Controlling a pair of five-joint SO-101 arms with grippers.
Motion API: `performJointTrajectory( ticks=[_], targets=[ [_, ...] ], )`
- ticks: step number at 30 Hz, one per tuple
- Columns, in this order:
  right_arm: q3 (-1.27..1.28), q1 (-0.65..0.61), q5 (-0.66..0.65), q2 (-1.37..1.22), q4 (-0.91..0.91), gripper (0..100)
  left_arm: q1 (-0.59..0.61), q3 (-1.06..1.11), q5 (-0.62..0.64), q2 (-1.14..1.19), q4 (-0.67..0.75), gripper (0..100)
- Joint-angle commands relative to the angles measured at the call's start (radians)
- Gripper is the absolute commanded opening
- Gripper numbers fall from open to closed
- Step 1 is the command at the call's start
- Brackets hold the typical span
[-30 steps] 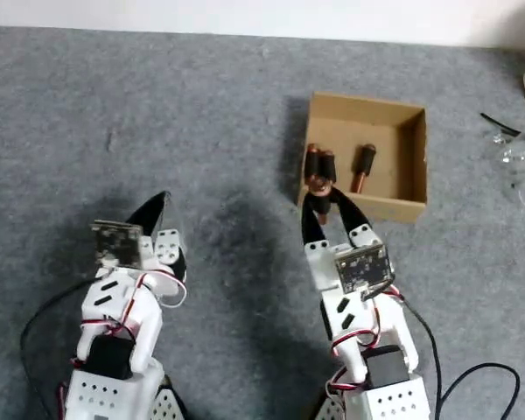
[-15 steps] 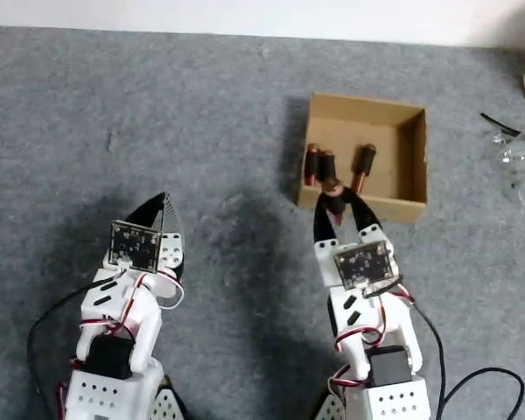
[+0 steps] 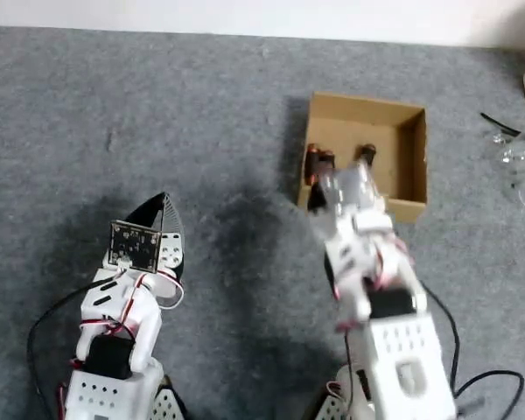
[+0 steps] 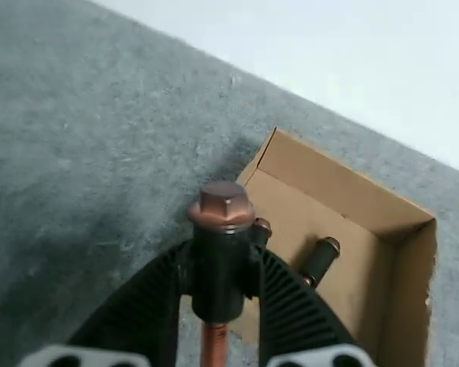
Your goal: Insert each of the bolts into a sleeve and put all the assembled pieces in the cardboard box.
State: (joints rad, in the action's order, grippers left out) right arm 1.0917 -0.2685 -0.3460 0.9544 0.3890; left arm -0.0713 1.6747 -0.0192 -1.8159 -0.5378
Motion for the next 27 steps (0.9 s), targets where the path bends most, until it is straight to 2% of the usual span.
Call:
performJointTrajectory(
  ticks=[1,3,8,14,18,27],
  targets=[
    [-0.334,-0.008,-0.006,-0.346,-0.002,0.5,0.005,0.021,-0.008,-0.013,-0.002,1],
    [-0.460,0.004,0.000,-0.507,-0.001,0.5,0.007,0.021,-0.008,-0.013,0.000,1],
    [-0.750,0.102,0.140,-0.875,0.002,0.5,0.007,0.021,-0.008,-0.013,0.000,1],
    [-1.055,0.134,0.155,-1.210,0.154,0.5,0.007,0.021,-0.006,-0.013,0.000,3],
    [-1.142,0.134,0.155,-1.340,0.182,0.5,0.007,0.021,-0.003,-0.013,-0.003,8],
    [-1.145,0.157,0.155,-1.409,0.185,0.9,0.007,0.021,-0.003,-0.013,-0.003,8]
  ],
)
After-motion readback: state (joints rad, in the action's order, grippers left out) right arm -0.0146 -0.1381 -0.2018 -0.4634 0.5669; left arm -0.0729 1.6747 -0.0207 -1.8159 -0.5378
